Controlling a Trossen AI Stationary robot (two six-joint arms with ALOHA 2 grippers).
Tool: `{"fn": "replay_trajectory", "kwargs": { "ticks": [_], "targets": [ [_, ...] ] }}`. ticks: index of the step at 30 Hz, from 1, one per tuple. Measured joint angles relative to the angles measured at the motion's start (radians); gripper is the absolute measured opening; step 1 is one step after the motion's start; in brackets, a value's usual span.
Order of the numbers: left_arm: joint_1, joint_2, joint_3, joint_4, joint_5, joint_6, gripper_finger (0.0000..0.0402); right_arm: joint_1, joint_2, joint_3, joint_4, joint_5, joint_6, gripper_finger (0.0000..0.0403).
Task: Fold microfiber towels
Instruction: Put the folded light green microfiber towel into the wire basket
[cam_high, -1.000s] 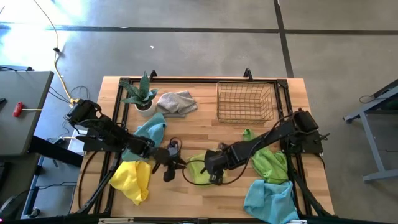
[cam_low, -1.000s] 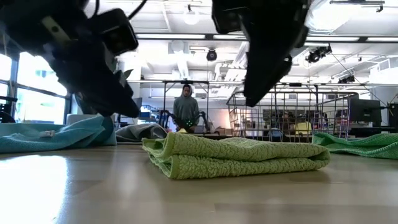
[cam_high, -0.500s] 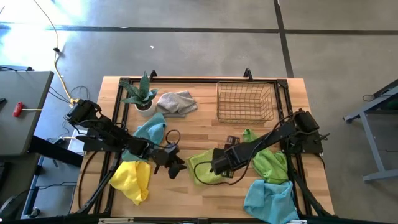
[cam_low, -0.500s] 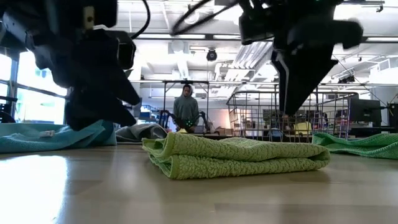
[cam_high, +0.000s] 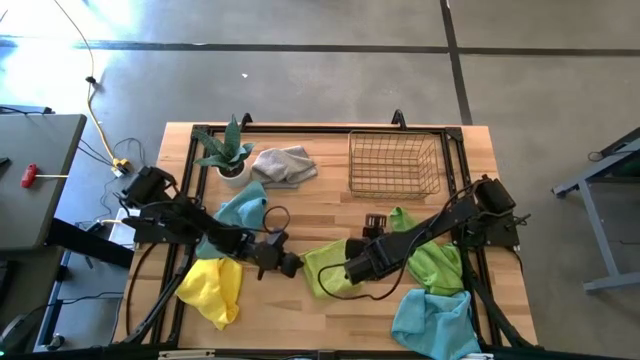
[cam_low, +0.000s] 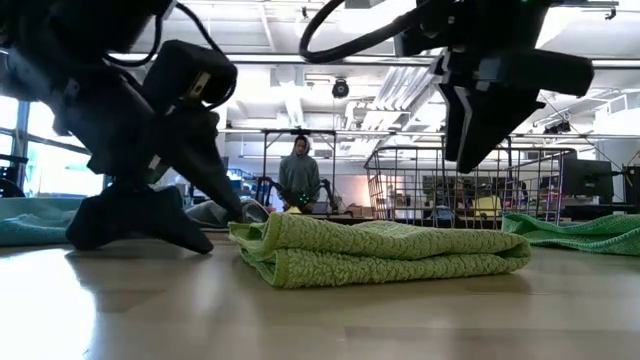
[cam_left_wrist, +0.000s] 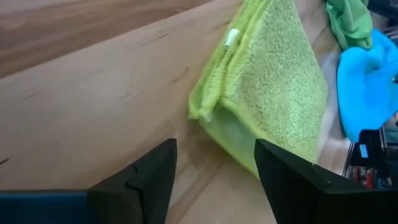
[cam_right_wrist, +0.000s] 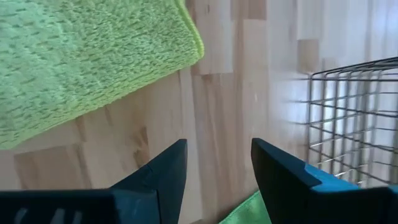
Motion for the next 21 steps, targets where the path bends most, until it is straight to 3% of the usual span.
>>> {"fn": "replay_trajectory", "kwargs": {
  "ticks": [9,21],
  "targets": [
    [0.034,0.049,0.109,-0.111,-0.018,0.093,0.0219,-0.003,0.0,0.0,0.079,0.05,0.011,0.0172],
    [0.11,0.149,0.221,-0.033,0.106,0.428,0.0218,0.012,0.0,0.0,0.347,-0.108,0.081,0.0172]
  ]
}}
